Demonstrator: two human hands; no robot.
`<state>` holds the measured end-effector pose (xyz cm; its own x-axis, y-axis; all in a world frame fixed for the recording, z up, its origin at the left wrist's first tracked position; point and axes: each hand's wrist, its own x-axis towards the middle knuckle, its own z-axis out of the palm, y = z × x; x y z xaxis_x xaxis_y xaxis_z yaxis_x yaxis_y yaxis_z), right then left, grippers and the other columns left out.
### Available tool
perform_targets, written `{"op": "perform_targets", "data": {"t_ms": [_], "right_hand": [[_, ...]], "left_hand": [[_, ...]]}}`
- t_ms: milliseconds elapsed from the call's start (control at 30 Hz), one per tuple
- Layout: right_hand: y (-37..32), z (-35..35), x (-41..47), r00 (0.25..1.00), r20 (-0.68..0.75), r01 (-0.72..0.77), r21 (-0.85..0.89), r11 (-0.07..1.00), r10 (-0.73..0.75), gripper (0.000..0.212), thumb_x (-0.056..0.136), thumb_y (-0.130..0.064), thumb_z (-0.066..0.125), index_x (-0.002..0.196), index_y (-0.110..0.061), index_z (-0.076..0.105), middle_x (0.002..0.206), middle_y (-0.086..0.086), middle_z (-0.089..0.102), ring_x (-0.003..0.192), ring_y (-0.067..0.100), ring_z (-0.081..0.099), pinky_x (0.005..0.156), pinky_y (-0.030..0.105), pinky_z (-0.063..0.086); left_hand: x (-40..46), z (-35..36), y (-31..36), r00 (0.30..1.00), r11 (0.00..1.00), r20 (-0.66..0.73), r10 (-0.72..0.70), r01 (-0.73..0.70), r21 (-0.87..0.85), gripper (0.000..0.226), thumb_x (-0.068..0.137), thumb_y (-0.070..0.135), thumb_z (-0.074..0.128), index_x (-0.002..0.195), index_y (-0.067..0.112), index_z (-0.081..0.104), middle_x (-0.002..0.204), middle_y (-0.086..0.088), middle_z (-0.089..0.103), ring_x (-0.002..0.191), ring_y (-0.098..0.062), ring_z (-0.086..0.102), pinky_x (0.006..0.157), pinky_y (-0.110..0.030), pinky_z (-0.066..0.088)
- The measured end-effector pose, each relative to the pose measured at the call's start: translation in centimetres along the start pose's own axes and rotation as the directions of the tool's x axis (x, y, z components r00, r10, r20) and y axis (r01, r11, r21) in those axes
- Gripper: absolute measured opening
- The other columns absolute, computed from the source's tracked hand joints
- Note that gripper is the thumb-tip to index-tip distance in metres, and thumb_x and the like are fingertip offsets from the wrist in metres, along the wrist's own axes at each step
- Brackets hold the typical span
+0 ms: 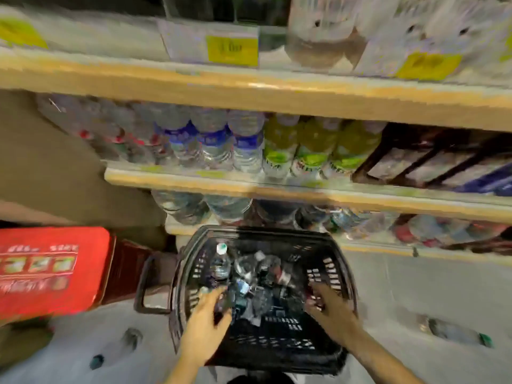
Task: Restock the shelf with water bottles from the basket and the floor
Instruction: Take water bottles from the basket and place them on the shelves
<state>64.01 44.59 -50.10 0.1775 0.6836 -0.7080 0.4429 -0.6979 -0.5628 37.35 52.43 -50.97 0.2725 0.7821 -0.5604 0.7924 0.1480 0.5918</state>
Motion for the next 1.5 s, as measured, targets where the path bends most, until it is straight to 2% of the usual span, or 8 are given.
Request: {"op": "perform_targets", "data": {"t_ms": [300,467,633,767,867,967,1167,1500], "right_hand": [[10.3,13.3,15.6,0.977,0.102,0.211,-0.385,0.898,-0.186,0.069,0.086,-0.024,0.060,0.144,-0.033,0.024,0.152,0.001,0.025,0.140,0.020,0.025,0.113,0.031,0.023],[13.0,16.8,22.5,0.879,0.290,0.463,-0.705,0.536,-0.379,0.097,0.051,-0.021,0.084,0.136,-0.033,0.038,0.146,0.002,0.041,0.133,0.030,0.041,0.101,0.049,0.044],[12.6,17.4,23.8,0.796,0.254,0.483,-0.814,0.323,-0.550,0.085,0.037,-0.018,0.086,0.116,-0.036,0.061,0.126,-0.003,0.061,0.123,0.027,0.045,0.104,0.046,0.034],[12.1,15.0,22.0,0.830,0.081,0.456,-0.668,0.588,-0.551,0.080,0.053,-0.019,0.083,0.124,-0.034,0.048,0.137,-0.002,0.050,0.131,0.025,0.038,0.106,0.044,0.039],[10.0,12.7,19.3,0.937,-0.105,0.324,-0.096,0.941,-0.333,0.067,0.066,-0.020,0.080,0.122,-0.036,0.048,0.134,-0.002,0.050,0.126,0.018,0.046,0.106,0.031,0.037],[6.8,9.9,16.3,0.979,-0.108,0.192,0.249,0.949,-0.170,0.059,0.061,-0.025,0.086,0.110,-0.038,0.055,0.116,-0.006,0.063,0.108,0.012,0.060,0.097,0.037,0.048],[-0.1,6.1,11.2,0.979,-0.048,0.202,0.368,0.907,-0.198,0.028,0.071,-0.021,0.078,0.097,-0.023,0.067,0.093,-0.008,0.074,0.088,0.001,0.067,0.072,0.011,0.049],[3.9,6.4,13.5,0.997,0.023,0.071,0.224,0.972,-0.078,0.024,0.086,-0.042,0.058,0.110,-0.040,0.056,0.111,-0.012,0.064,0.095,-0.004,0.060,0.078,0.013,0.046]], "left_hand": [[9.7,9.1,-11.5,0.995,0.984,0.102,0.015,-0.032,0.173,0.055,0.091,0.022,0.054,0.141,0.027,0.033,0.135,0.003,0.043,0.124,-0.016,0.045,0.093,-0.022,0.035],[13.1,11.0,-14.7,0.997,0.994,0.029,0.076,-0.079,0.082,0.054,0.083,0.007,0.062,0.133,0.018,0.046,0.110,0.001,0.047,0.097,-0.017,0.052,0.089,-0.024,0.039],[14.3,11.4,-15.4,0.996,0.996,-0.063,0.067,-0.064,0.058,0.050,0.086,0.010,0.061,0.133,0.018,0.048,0.127,-0.005,0.053,0.119,-0.023,0.049,0.100,-0.030,0.039],[12.5,10.4,-13.6,0.998,0.998,0.003,0.069,-0.069,-0.011,0.050,0.087,0.012,0.059,0.134,0.024,0.044,0.103,0.004,0.048,0.085,-0.016,0.052,0.089,-0.030,0.044],[11.0,9.5,-11.6,0.994,0.996,0.062,0.093,-0.092,-0.020,0.058,0.083,0.022,0.063,0.136,0.027,0.041,0.112,0.007,0.048,0.100,-0.009,0.051,0.087,-0.017,0.036],[9.9,8.9,-8.6,0.989,0.994,0.108,0.106,-0.103,-0.032,0.075,0.071,0.041,0.073,0.136,0.032,0.038,0.124,0.012,0.046,0.110,-0.004,0.046,0.090,-0.014,0.035],[8.8,8.0,-1.5,0.961,0.951,0.185,0.208,-0.154,-0.269,0.093,0.053,0.036,0.090,0.130,0.034,0.037,0.121,0.030,0.045,0.111,0.018,0.043,0.096,-0.007,0.035],[10.8,8.2,-4.5,0.998,0.950,0.063,-0.014,0.033,-0.309,0.072,0.065,0.016,0.084,0.115,0.027,0.034,0.095,0.025,0.049,0.094,-0.004,0.052,0.068,0.000,0.039]]}}
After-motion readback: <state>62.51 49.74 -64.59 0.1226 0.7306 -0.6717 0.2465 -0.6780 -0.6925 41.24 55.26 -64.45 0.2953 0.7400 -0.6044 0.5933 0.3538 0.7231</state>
